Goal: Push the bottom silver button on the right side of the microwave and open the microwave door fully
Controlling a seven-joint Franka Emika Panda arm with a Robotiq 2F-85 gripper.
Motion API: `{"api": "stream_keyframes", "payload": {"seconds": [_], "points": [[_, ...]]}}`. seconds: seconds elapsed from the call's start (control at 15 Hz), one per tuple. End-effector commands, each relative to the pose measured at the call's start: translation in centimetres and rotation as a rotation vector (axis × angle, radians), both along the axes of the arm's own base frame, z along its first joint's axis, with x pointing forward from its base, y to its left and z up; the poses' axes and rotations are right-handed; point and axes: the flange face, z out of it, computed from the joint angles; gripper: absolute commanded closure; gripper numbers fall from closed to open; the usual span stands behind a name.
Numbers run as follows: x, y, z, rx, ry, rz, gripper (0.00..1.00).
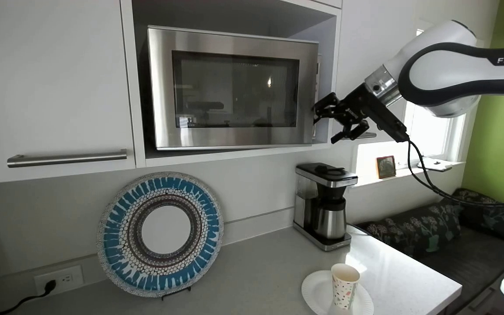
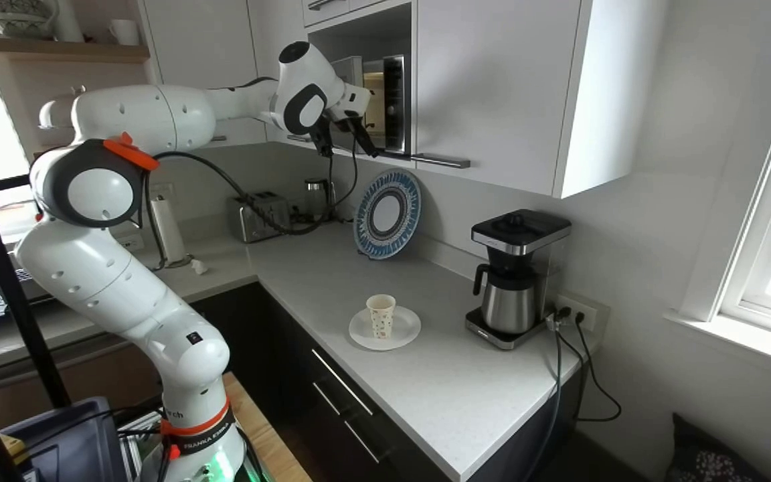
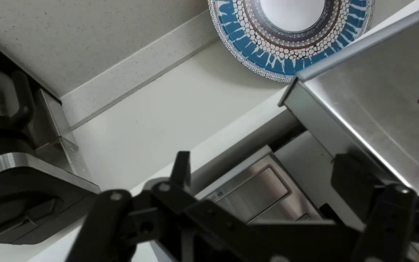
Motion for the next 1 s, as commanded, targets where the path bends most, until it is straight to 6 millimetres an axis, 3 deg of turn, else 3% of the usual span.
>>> {"api": "stream_keyframes", "payload": {"seconds": [0.0,0.53,0.93], "points": [[-0.5,1.1,0.8,-0.027,-0.015,0.124,0.0],[-1.3,1.4,1.7,-0.029,-0.081,0.323,0.0],[-2.5,2.7,2.3,0.049,-0.072,0.474,0.0]]}}
